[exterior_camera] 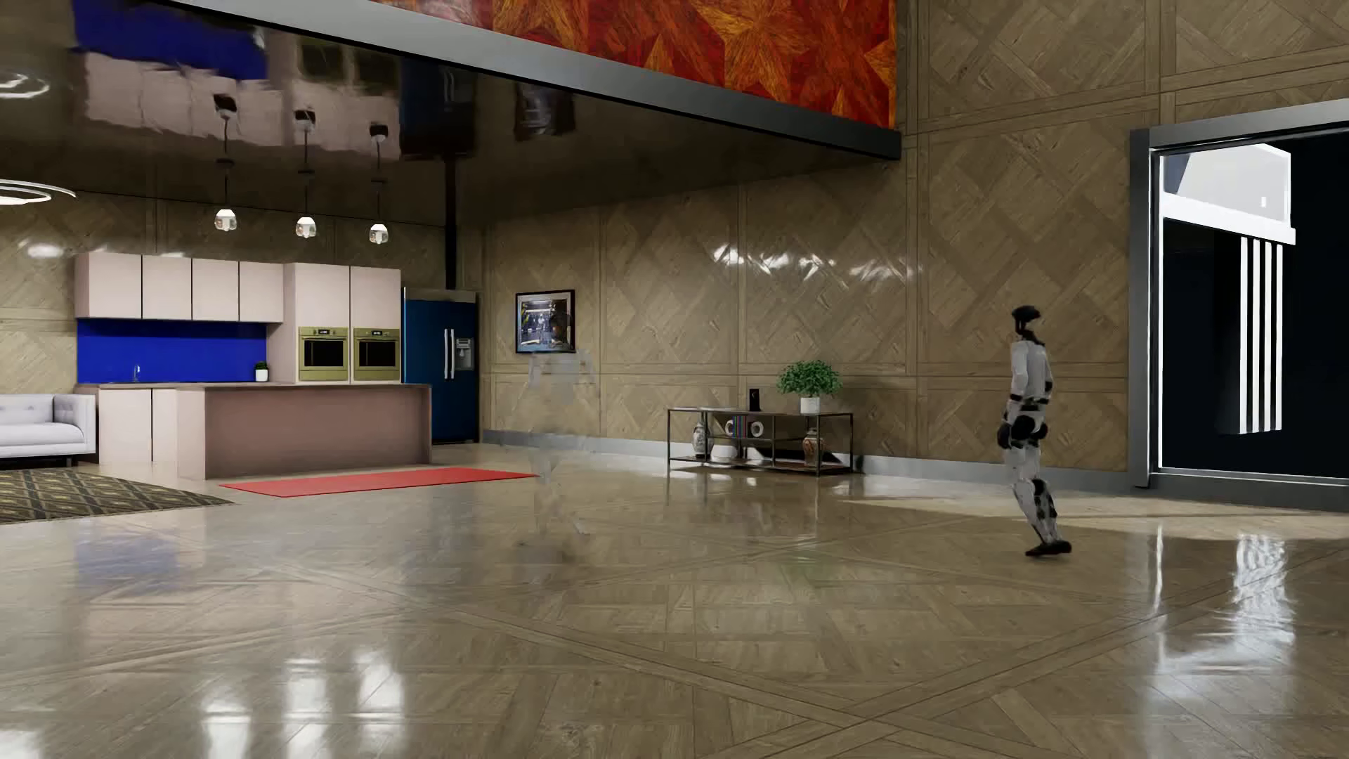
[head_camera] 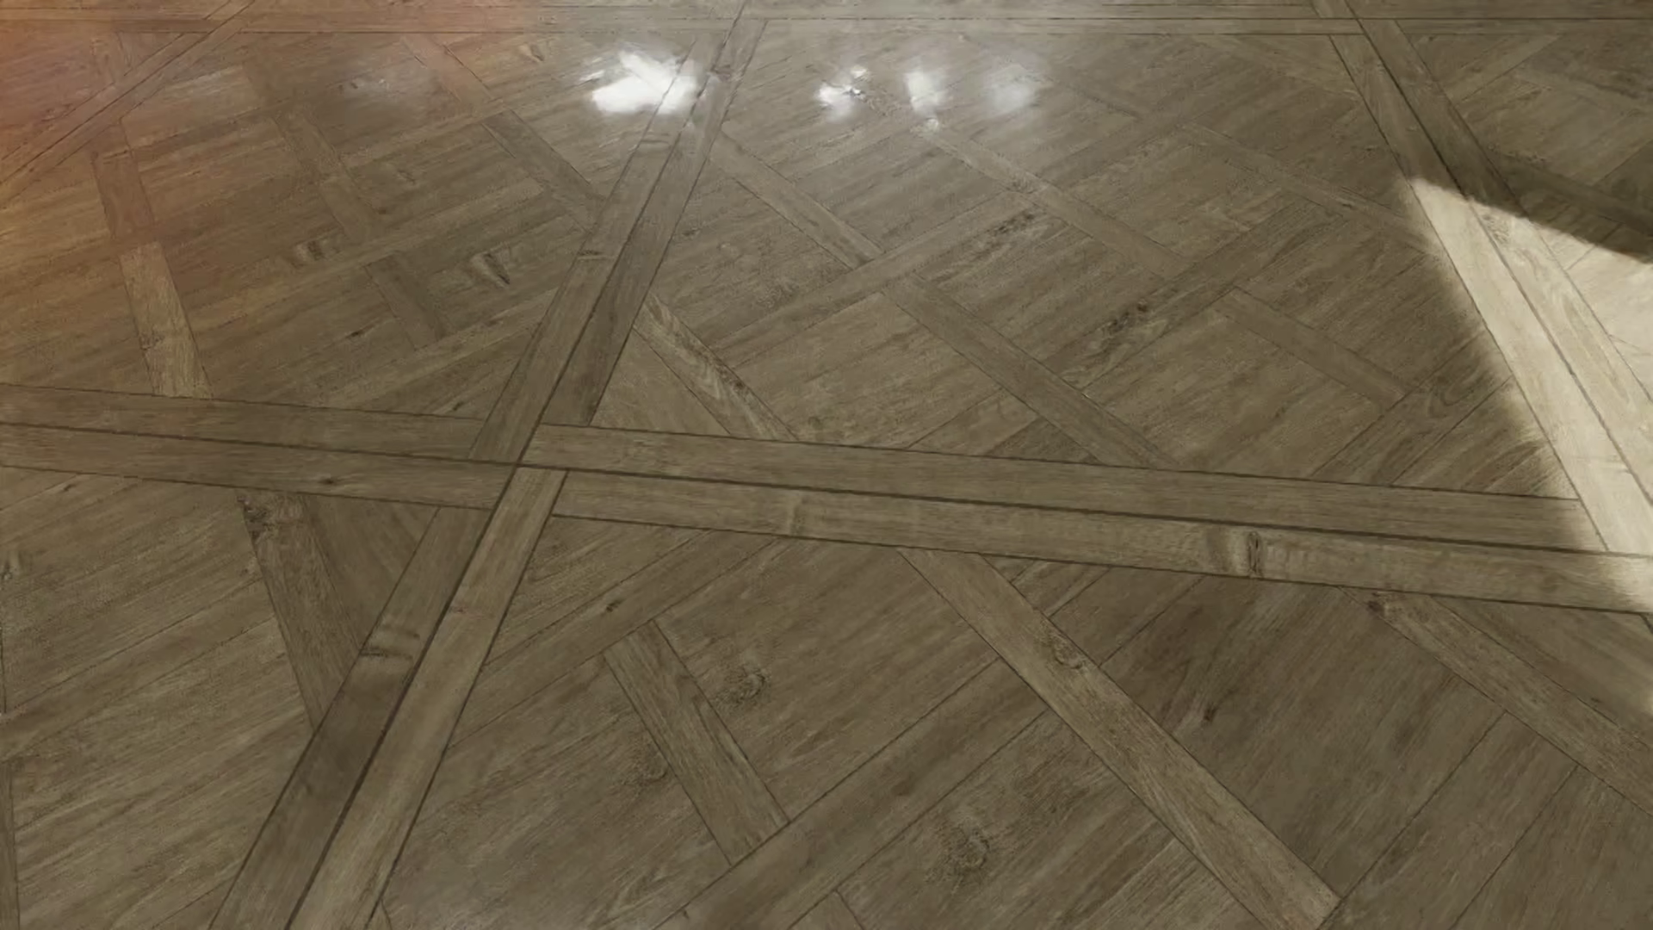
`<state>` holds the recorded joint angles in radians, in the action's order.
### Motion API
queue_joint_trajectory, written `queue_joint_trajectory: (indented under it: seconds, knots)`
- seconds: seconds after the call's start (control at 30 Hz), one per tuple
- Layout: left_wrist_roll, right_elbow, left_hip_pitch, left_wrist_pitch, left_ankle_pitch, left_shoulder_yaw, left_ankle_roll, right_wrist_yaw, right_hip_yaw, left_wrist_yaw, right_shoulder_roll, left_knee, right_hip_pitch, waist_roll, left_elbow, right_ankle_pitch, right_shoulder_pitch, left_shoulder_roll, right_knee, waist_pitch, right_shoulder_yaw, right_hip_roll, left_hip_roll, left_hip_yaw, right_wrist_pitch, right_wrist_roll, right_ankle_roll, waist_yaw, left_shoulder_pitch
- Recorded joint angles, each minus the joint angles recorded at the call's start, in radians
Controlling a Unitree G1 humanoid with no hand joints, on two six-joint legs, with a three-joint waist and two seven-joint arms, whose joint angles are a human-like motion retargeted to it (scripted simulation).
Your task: Go forward
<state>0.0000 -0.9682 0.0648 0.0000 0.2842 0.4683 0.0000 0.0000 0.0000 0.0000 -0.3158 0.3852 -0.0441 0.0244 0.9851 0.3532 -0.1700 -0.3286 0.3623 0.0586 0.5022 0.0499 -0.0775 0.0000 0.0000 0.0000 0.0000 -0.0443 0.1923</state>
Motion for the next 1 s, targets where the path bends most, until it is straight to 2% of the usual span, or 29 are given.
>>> queue_joint_trajectory:
  seconds: [0.17,0.23,0.3,0.33,0.4,0.47,0.63,0.67,0.73,0.8,0.87,0.93,0.97,1.0]
  knots:
    - [0.0,-0.047,-0.07,0.0,0.017,-0.034,0.0,0.0,0.0,0.0,-0.007,0.108,0.007,0.001,-0.033,-0.008,-0.023,-0.012,-0.002,0.001,0.027,0.022,0.004,0.0,0.0,0.0,0.0,-0.016,0.034]
    - [0.0,-0.057,-0.153,0.0,-0.062,-0.046,0.0,0.0,0.0,0.0,-0.008,0.27,-0.008,-0.001,-0.032,-0.008,-0.029,-0.017,0.011,0.024,0.039,0.028,0.008,0.0,0.0,0.0,0.0,-0.033,0.043]
    - [0.0,-0.051,-0.298,0.0,-0.182,-0.056,0.0,0.0,0.0,0.0,-0.011,0.535,-0.029,-0.001,-0.022,0.005,-0.031,-0.02,0.023,0.05,0.039,0.032,0.018,0.0,0.0,0.0,0.0,-0.059,0.052]
    - [0.0,-0.044,-0.378,0.0,-0.198,-0.06,0.0,0.0,0.0,0.0,-0.015,0.667,-0.04,0.002,-0.018,0.014,-0.031,-0.019,0.027,0.061,0.034,0.035,0.023,0.0,0.0,0.0,0.0,-0.074,0.06]
    - [0.0,-0.036,-0.495,0.0,-0.147,-0.065,0.0,0.0,0.0,0.0,-0.024,0.778,-0.062,0.006,-0.006,0.027,-0.023,-0.012,0.03,0.079,0.021,0.032,0.034,0.0,0.0,0.0,0.0,-0.116,0.092]
    - [0.0,-0.031,-0.547,0.0,-0.123,-0.051,0.0,0.0,0.0,0.0,-0.027,0.646,-0.084,-0.002,0.026,0.029,-0.006,-0.006,0.03,0.089,0.001,0.019,0.036,0.0,0.0,0.0,0.0,-0.148,0.132]
    - [0.0,0.057,-0.528,0.0,-0.119,0.077,0.0,0.0,0.0,0.0,-0.041,0.086,-0.143,-0.001,0.143,0.027,0.018,0.016,0.029,0.085,-0.047,0.008,0.045,0.0,0.0,0.0,0.0,-0.153,0.196]
    - [0.0,0.077,-0.524,0.0,-0.127,0.093,0.0,0.0,0.0,0.0,-0.039,0.054,-0.158,-0.004,0.157,0.024,0.016,0.021,0.032,0.083,-0.061,0.001,0.054,0.0,0.0,0.0,0.0,-0.151,0.202]
    - [0.0,0.107,-0.532,0.0,-0.238,0.102,0.0,0.0,0.0,0.0,-0.023,0.092,-0.186,-0.033,0.17,-0.01,0.002,0.024,0.041,0.082,-0.097,-0.028,0.057,0.0,0.0,0.0,0.0,-0.137,0.196]
    - [0.0,0.102,-0.54,0.0,-0.304,0.086,0.0,0.0,0.0,0.0,0.001,0.17,-0.209,-0.08,0.165,-0.111,-0.037,0.017,0.072,0.076,-0.118,-0.057,0.024,0.0,0.0,0.0,0.0,-0.104,0.163]
    - [0.0,0.06,-0.489,0.0,-0.245,0.062,0.0,0.0,0.0,0.0,0.011,0.204,-0.175,-0.11,0.137,-0.3,-0.084,0.002,0.194,0.065,-0.071,-0.067,-0.012,0.0,0.0,0.0,0.0,-0.073,0.108]
    - [0.0,0.016,-0.389,0.0,-0.167,0.012,0.0,0.0,0.0,0.0,0.012,0.188,-0.037,-0.132,0.078,-0.476,-0.117,-0.023,0.463,0.066,0.014,-0.066,-0.042,0.0,0.0,0.0,0.0,-0.058,0.039]
    - [0.0,0.002,-0.338,0.0,-0.133,-0.024,0.0,0.0,0.0,0.0,0.012,0.176,0.058,-0.14,0.038,-0.485,-0.127,-0.039,0.637,0.072,0.057,-0.054,-0.059,0.0,0.0,0.0,0.0,-0.046,0.003]
    - [0.0,-0.012,-0.291,0.0,-0.106,-0.062,0.0,0.0,0.0,0.0,0.014,0.163,0.157,-0.143,-0.006,-0.428,-0.137,-0.056,0.807,0.078,0.09,-0.036,-0.072,0.0,0.0,0.0,0.0,-0.026,-0.032]
